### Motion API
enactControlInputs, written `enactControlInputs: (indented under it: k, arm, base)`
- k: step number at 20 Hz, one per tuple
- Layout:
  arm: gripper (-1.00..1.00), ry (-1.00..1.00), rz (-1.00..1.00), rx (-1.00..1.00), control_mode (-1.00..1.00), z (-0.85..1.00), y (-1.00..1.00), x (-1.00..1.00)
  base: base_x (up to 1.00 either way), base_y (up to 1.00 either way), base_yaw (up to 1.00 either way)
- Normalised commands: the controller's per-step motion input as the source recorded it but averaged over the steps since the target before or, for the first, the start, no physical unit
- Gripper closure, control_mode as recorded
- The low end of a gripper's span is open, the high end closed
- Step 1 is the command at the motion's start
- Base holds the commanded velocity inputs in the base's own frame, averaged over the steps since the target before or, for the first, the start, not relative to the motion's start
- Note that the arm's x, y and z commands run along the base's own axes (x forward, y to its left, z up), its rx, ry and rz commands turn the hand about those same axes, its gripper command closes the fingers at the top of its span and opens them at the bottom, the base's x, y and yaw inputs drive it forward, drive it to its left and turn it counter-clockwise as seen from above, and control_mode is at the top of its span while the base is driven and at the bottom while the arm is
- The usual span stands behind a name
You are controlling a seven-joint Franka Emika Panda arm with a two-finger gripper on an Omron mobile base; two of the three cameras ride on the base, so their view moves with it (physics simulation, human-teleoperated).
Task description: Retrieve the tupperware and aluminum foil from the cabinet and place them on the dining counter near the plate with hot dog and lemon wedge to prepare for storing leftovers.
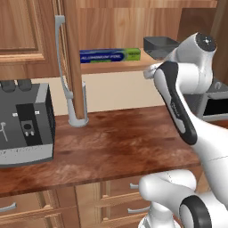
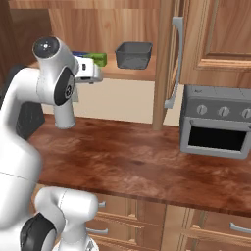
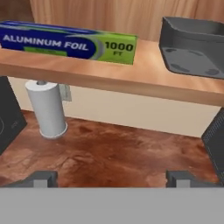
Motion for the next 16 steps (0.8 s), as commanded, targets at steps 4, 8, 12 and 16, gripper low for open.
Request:
enactControlInputs:
  k: [4, 8, 12, 16]
  arm:
    - [-1.0, 0.0, 0.05, 0.0, -1.0, 0.56, -0.09, 0.01]
    - [-1.0, 0.0, 0.06, 0.0, -1.0, 0.54, 0.0, 0.04]
    - [-1.0, 0.0, 0.08, -0.01, -1.0, 0.24, 0.0, 0.11]
    - [-1.0, 0.0, 0.12, 0.0, -1.0, -0.01, 0.0, 0.12]
  base:
    - [0.0, 0.0, 0.0]
    - [0.0, 0.0, 0.0]
    - [0.0, 0.0, 0.0]
    - [0.0, 0.0, 0.0]
